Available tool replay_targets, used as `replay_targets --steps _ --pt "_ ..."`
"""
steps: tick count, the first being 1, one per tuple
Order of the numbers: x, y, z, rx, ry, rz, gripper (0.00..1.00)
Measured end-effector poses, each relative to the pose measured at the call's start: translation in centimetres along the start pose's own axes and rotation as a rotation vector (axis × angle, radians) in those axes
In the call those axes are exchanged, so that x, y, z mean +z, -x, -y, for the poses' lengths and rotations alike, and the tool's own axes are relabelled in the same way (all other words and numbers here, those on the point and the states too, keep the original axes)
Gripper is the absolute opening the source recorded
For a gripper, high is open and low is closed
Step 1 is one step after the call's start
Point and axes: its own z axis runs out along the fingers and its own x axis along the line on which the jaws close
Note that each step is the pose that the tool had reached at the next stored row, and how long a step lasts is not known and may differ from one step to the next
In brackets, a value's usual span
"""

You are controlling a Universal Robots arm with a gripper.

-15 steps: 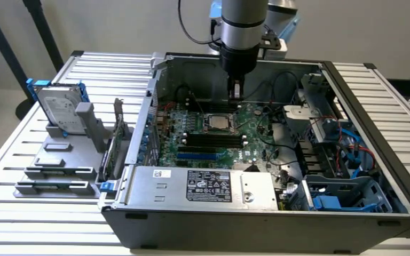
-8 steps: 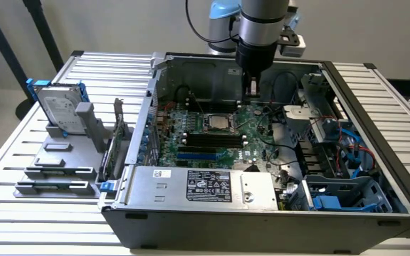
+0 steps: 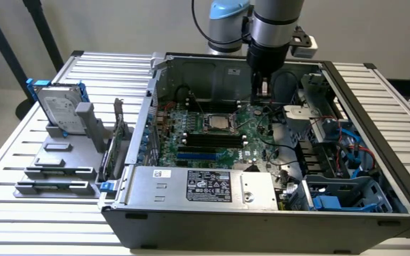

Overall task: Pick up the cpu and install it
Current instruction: 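Close the cpu cover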

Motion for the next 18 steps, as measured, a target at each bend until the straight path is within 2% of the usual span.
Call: replay_targets --steps 4,7,8,18 --pt "0.63 0.1 -0.33 0.000 0.0003 0.0000 0.11" --pt "0.85 0.0 -1.52 -0.001 0.0001 -0.0003 0.11" --pt "0.98 0.0 -1.67 -0.002 -0.0001 -0.0002 0.11" --pt "2.77 0.3 -1.62 -0.010 -0.0011 -0.0009 0.11"
